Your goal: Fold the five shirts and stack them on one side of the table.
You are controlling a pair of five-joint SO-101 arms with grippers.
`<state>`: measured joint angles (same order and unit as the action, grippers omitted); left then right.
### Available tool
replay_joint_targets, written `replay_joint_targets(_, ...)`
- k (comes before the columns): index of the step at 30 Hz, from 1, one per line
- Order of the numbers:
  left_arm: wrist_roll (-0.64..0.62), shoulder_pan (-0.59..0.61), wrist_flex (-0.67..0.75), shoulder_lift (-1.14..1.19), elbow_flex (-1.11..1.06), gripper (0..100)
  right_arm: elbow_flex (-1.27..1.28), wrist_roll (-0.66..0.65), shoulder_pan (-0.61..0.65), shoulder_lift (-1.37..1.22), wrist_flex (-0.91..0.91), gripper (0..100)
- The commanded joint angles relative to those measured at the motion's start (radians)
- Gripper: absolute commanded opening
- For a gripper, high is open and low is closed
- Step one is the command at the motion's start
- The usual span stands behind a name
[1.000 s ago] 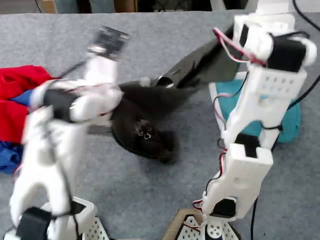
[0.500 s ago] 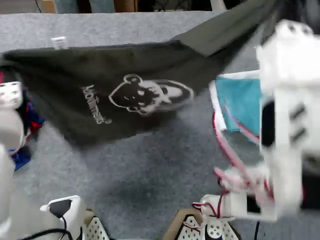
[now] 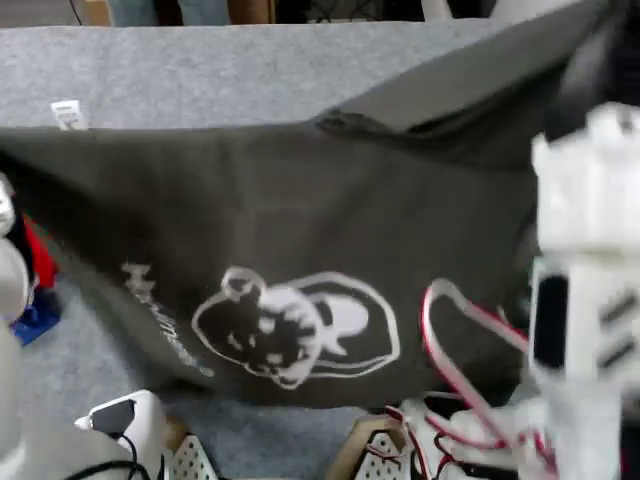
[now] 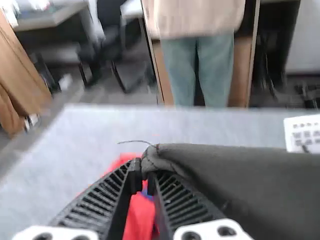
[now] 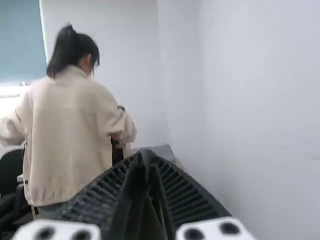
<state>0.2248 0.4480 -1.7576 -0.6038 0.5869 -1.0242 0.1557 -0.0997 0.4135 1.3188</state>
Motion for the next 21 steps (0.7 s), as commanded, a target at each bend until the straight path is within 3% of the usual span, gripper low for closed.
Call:
replay_joint_targets(1,0.012,-0.022,-0.003,0.006,-0.185,3,0.088,0.003,0.009,0.016,-0.02,1.5)
replay_joint_targets(8,0.009,-0.028,0.002,0.006,-0.366,3,0.217,0.008,0.009,0.016,0.015,1.5)
replay_joint_targets(13,0.009,-0.028,0.0,-0.023,-0.332,3,0.205,0.005,0.011,0.018,0.015,1.5)
replay_joint_targets(21,0.014,-0.028,0.0,-0.258,-0.257,3,0.064,0.003,0.011,0.018,0.089,1.5)
